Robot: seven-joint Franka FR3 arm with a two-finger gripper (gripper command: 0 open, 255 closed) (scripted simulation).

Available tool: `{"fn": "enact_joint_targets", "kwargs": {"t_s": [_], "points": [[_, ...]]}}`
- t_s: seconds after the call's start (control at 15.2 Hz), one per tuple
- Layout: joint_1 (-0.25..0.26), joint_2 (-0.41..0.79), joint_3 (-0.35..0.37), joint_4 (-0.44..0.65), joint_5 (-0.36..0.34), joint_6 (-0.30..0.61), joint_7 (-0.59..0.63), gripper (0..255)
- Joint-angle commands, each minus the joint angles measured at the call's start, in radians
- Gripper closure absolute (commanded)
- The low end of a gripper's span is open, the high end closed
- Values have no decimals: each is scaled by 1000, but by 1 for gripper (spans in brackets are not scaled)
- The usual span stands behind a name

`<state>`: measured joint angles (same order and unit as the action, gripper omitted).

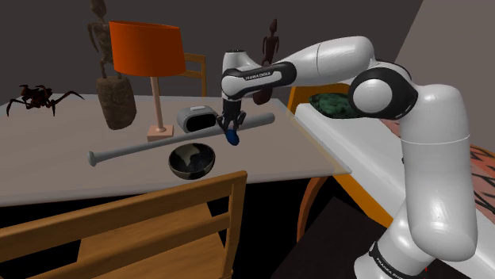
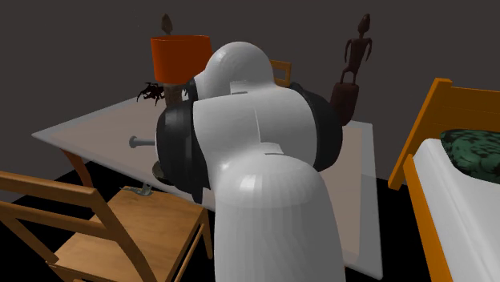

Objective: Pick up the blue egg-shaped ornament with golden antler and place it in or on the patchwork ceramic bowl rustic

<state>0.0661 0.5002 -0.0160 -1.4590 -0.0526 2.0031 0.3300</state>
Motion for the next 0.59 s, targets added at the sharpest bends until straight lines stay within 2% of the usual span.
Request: {"fn": "enact_joint_targets", "kwargs": {"t_s": [0.0,0.53], "points": [[1,-5,0,18,0,-23,0,255],[1,-22,1,100,2,-122,-5,255]]}}
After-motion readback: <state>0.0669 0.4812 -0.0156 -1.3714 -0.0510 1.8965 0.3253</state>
